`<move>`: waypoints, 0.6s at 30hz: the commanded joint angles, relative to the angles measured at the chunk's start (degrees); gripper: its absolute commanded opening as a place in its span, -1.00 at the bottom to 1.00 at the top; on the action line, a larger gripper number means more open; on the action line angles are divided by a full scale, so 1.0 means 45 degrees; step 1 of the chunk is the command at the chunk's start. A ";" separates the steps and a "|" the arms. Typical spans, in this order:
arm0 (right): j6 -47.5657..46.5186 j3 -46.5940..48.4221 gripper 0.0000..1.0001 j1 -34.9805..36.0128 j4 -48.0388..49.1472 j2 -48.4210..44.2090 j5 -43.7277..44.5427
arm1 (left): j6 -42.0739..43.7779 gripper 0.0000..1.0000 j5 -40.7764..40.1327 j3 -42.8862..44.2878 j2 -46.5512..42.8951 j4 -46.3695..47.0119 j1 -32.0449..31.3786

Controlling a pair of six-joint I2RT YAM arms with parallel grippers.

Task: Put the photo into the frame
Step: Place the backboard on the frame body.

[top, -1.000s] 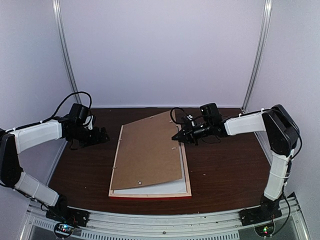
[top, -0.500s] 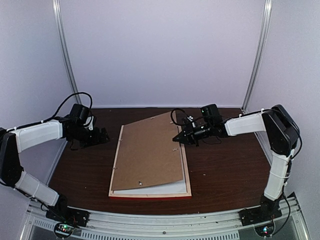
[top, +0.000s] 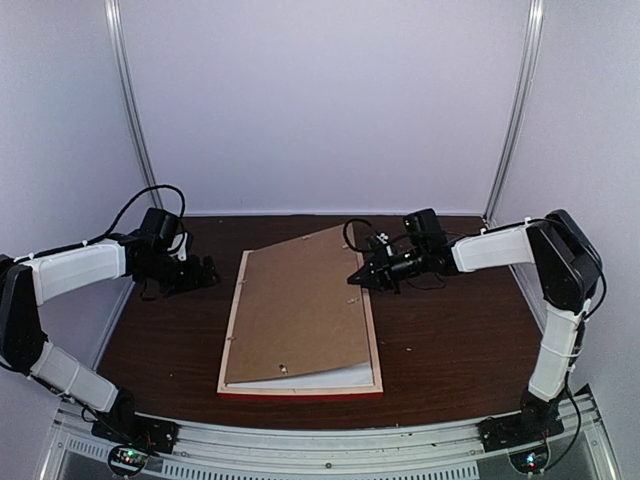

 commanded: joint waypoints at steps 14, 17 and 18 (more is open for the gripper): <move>-0.0427 -0.0408 -1.00 -0.0052 -0.0075 -0.0335 0.0120 | 0.0151 0.95 0.0237 0.0244 0.0174 0.0273 0.0022; -0.0539 -0.0343 -1.00 -0.0047 -0.0194 -0.0253 0.0102 | 0.0135 0.95 0.0252 0.0256 0.0203 0.0284 0.0022; -0.0552 -0.0317 -1.00 -0.0047 -0.0218 -0.0211 0.0112 | 0.0132 0.95 0.0279 0.0248 0.0216 0.0292 0.0022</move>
